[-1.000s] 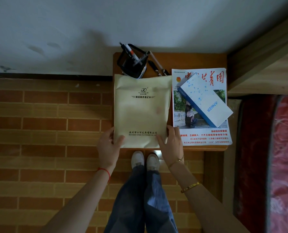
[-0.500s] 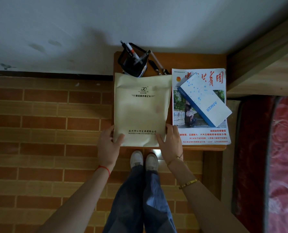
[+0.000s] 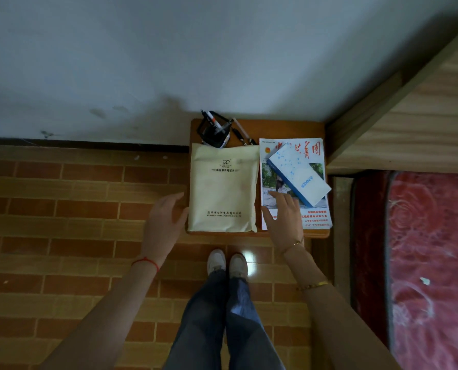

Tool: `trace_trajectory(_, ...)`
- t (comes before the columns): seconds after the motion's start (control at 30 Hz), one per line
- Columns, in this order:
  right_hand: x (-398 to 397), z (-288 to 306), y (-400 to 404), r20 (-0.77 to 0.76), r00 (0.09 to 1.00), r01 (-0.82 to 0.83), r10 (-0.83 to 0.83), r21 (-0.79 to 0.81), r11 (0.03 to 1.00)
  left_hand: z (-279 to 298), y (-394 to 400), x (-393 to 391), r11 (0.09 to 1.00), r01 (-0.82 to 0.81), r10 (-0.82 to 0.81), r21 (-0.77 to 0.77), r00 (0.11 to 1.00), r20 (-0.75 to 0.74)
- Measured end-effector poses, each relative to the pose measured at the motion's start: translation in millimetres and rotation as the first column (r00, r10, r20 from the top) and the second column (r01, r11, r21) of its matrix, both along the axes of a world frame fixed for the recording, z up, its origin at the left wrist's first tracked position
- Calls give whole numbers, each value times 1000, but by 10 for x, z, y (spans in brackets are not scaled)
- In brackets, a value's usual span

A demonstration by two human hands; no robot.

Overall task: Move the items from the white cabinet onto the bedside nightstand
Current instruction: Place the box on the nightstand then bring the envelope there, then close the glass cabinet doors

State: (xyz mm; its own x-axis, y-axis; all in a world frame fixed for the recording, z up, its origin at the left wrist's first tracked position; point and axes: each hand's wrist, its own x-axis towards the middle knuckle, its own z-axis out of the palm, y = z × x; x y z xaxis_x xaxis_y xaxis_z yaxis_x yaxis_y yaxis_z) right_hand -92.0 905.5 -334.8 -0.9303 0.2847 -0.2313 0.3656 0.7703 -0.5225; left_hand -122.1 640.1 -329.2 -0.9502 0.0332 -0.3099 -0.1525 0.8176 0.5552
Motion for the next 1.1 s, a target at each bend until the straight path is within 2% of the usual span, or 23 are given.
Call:
trace_trajectory(0.23,184,1360,101,-214,971,-90,103,67,994,1324,-160,83,991,117,-128,-60,964,-232)
trace_trajectory(0.47,581,2353,110,-333,932,-90,140,163,983,2405,-295,446,977,177,-209,-120,915,-345)
trace_trajectory(0.7,900,2780,-1,-319,938,-90,131,140,986,2796,-419,719,983,163,-182,-83,922,-343)
trace_trajectory(1.1,961,3111,-39,-324,932,-132,162,114,985,3101,-371,855,989,110,-138,-97,921,-363)
